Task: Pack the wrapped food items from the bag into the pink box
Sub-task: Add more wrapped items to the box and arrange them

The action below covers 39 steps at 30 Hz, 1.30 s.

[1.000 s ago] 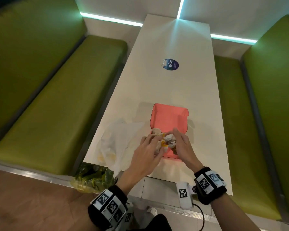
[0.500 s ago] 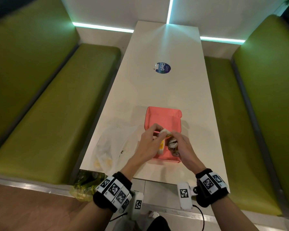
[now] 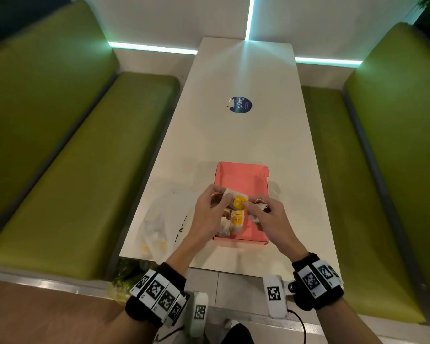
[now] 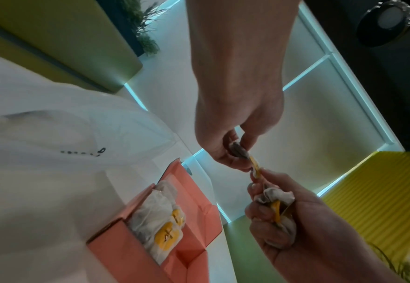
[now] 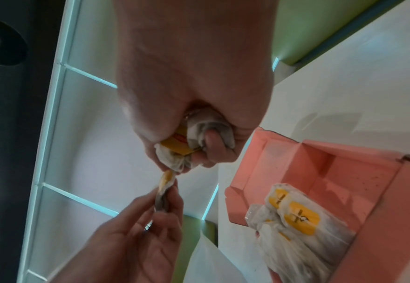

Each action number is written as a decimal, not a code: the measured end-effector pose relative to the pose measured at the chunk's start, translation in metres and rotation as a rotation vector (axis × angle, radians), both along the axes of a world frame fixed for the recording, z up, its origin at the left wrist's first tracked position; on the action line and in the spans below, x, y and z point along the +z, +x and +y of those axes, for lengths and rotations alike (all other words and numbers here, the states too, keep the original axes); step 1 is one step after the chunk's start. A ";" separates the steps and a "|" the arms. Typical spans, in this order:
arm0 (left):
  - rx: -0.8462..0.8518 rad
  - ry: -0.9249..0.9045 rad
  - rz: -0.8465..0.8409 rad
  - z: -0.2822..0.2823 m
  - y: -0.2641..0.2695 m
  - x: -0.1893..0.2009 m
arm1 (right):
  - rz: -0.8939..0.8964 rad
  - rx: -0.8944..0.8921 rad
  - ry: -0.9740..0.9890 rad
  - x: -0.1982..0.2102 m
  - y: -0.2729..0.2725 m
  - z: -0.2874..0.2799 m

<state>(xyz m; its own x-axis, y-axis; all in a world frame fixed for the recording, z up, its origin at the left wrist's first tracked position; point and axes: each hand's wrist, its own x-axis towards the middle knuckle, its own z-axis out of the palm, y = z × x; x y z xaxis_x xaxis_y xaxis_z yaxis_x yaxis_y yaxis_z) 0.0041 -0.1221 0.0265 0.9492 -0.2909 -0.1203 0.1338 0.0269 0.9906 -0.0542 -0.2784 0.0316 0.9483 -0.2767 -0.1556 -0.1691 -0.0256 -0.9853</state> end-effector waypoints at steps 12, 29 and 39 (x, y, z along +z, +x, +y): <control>-0.218 0.236 -0.202 0.022 -0.005 -0.006 | 0.001 0.345 -0.591 0.020 0.003 -0.013; -0.301 0.136 -0.223 0.015 -0.008 -0.002 | 0.029 0.465 -0.945 0.068 0.011 -0.006; -0.386 0.001 -0.169 0.011 -0.011 -0.004 | 0.042 0.477 -0.864 0.085 0.013 -0.015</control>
